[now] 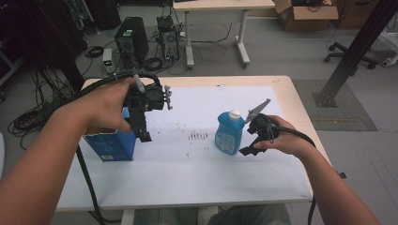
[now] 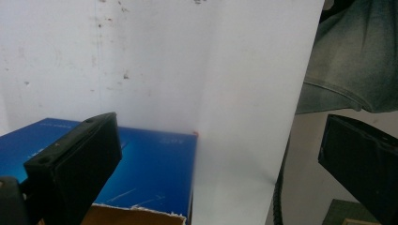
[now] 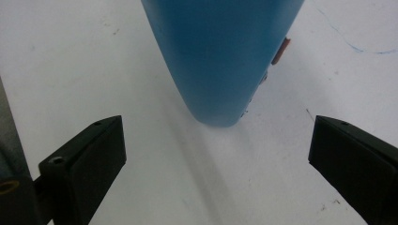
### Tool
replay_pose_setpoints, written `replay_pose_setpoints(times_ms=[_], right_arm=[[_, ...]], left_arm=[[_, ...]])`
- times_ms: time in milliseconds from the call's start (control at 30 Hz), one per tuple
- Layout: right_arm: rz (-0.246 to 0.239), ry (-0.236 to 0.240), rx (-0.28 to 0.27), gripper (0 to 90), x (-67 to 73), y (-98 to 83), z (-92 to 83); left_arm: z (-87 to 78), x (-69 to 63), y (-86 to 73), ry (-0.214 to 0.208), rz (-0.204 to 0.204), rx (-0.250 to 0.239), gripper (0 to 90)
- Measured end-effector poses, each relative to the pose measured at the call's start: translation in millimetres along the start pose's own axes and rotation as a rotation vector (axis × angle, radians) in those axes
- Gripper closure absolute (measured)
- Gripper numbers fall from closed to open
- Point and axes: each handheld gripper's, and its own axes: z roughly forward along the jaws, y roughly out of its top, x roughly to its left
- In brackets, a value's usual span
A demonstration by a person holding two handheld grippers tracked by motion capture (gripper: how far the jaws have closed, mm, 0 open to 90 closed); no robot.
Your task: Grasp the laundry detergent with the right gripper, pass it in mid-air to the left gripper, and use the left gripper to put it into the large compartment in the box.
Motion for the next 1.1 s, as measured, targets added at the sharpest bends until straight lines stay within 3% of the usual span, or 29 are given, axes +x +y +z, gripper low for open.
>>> replay_pose_setpoints(times_ms=[800,1100], right_arm=[[0.051,-0.02,-0.135,3.0,-1.5,-3.2,13.2],[0.056,-0.03,-0.157,3.2,-0.5,-4.4,21.0]], left_arm=[[1.2,-2.4,-1.1,0.007,0.003,-0.001,0.2],[4.0,-2.0,0.1,0.003,0.002,0.007,0.2]])
